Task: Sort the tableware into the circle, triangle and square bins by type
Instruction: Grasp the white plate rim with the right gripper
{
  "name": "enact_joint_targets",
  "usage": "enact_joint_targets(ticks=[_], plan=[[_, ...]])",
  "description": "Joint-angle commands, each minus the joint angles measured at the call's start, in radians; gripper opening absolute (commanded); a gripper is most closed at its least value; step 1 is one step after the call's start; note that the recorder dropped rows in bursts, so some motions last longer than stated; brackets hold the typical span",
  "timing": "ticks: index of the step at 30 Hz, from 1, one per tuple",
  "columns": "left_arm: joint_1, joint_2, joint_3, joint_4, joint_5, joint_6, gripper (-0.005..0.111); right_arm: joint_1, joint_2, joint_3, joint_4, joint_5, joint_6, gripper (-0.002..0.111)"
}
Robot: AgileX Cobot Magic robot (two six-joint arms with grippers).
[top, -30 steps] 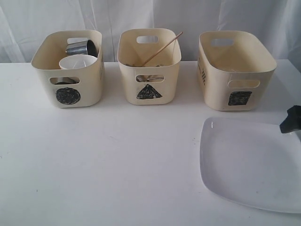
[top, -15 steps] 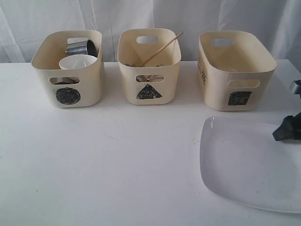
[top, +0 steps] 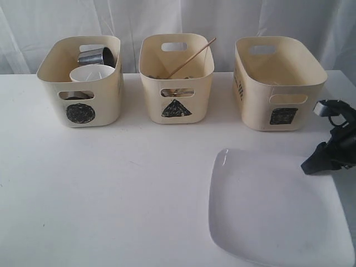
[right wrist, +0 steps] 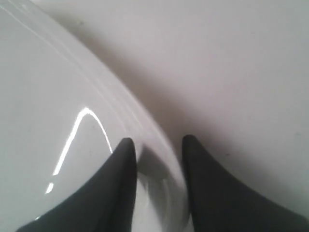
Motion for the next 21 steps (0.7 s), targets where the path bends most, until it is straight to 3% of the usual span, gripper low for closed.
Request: enact_joint_targets(ticks=[1,5,21], plan=[[0.005,-0.004,0.003,-0.01,0.026,0.0,0.0,0.007,0.049,0.036,-0.132,0.081,-0.003,0.017],[0.005,-0.004,0.003,-0.01,0.026,0.0,0.0,0.007,0.04,0.036,-0.126,0.128,-0.001,0.0],[0.005,-0.004,0.003,-0.01,0.026,0.0,0.0,0.007,-0.086,0.034,0.043,0.31,-0.001,0.0]])
